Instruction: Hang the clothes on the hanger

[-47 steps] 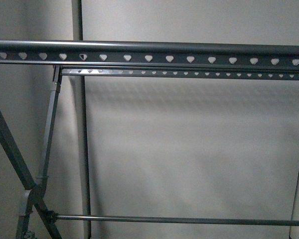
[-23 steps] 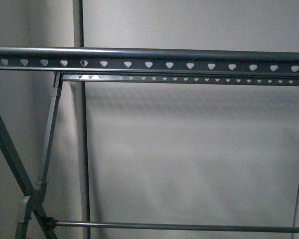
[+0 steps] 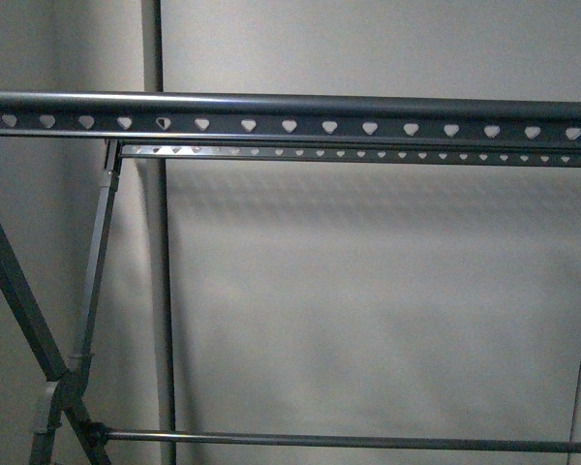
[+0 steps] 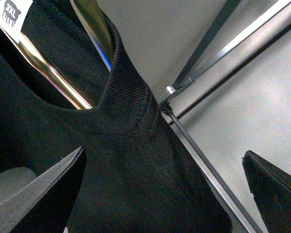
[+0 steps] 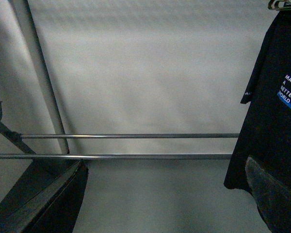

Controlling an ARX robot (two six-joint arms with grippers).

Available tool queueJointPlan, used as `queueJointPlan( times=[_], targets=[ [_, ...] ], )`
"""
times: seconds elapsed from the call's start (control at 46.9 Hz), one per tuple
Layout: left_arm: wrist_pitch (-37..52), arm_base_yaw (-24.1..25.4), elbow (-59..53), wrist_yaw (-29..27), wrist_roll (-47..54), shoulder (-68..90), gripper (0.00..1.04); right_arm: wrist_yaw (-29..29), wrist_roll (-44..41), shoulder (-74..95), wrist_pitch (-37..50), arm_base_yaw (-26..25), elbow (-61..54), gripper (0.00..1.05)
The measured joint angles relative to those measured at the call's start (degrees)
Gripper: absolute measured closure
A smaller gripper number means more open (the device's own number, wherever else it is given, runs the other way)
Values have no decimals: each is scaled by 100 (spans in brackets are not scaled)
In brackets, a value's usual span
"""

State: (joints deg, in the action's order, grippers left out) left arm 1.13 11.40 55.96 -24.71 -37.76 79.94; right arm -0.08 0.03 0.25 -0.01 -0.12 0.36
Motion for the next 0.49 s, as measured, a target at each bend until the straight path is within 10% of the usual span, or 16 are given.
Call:
queueJointPlan(
  times=[0.491],
  targets=[
    [-525,70,1502,-570,-339,1478,7,0,0,0,0,0,0,7]
  ],
)
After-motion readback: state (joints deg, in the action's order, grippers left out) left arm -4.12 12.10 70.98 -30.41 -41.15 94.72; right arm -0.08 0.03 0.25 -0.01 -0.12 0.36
